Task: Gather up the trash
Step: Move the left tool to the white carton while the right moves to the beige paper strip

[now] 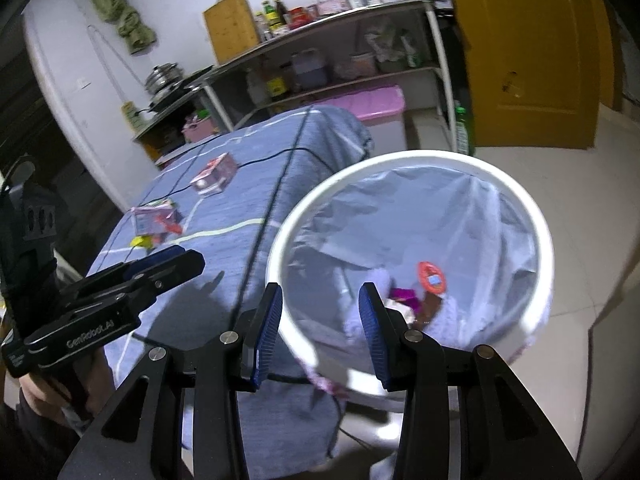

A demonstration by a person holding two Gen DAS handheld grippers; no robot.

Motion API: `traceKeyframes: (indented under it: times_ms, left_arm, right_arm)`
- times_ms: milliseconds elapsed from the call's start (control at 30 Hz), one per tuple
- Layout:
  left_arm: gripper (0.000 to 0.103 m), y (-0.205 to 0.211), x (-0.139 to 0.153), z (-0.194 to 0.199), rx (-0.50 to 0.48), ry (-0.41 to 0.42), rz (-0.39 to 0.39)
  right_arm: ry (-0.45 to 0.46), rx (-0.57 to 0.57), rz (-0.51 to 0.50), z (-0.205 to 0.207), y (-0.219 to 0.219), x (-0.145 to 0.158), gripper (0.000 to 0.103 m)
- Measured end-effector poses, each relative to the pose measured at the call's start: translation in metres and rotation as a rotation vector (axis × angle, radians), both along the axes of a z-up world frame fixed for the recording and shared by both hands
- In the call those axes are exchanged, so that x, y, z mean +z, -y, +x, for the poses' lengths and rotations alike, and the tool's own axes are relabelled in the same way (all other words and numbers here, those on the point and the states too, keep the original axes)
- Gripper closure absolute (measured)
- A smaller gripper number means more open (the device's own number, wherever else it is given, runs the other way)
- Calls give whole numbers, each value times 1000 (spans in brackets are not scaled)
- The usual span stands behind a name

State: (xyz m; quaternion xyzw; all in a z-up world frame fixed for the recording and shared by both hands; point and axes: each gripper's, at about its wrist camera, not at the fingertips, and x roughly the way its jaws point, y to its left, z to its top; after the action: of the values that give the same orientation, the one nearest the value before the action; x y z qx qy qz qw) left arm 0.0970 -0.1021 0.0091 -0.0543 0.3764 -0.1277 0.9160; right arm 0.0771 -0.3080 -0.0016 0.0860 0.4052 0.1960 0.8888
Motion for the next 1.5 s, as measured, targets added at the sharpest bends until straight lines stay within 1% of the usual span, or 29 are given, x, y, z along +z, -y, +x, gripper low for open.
traceKeyframes:
  times_ms: [500,767,967,1267,1400,1500]
  left_arm:
    - [60,-88,-6,-30,198,6,2]
    - [60,-122,-12,-36,273,1,-5]
    - [60,-140,-18,-37,309,-5,-11]
    - [53,-169,-17,-36,358,5,-15]
    - [50,-180,-15,-29,364,11,-9]
    - [45,-186,-13,-23,360,20,-7]
  right_arm:
    - [14,217,-10,-3,-84,-2,62]
    - [18,313,-32,0,-123,-8,62]
    - [10,368,-64,8,-150,-14,62]
    - [15,441,-112,23,-190,-22,62]
    - [11,475,-141,29,-207,-29,61]
    - [4,497,-157,34,-217,-34,61]
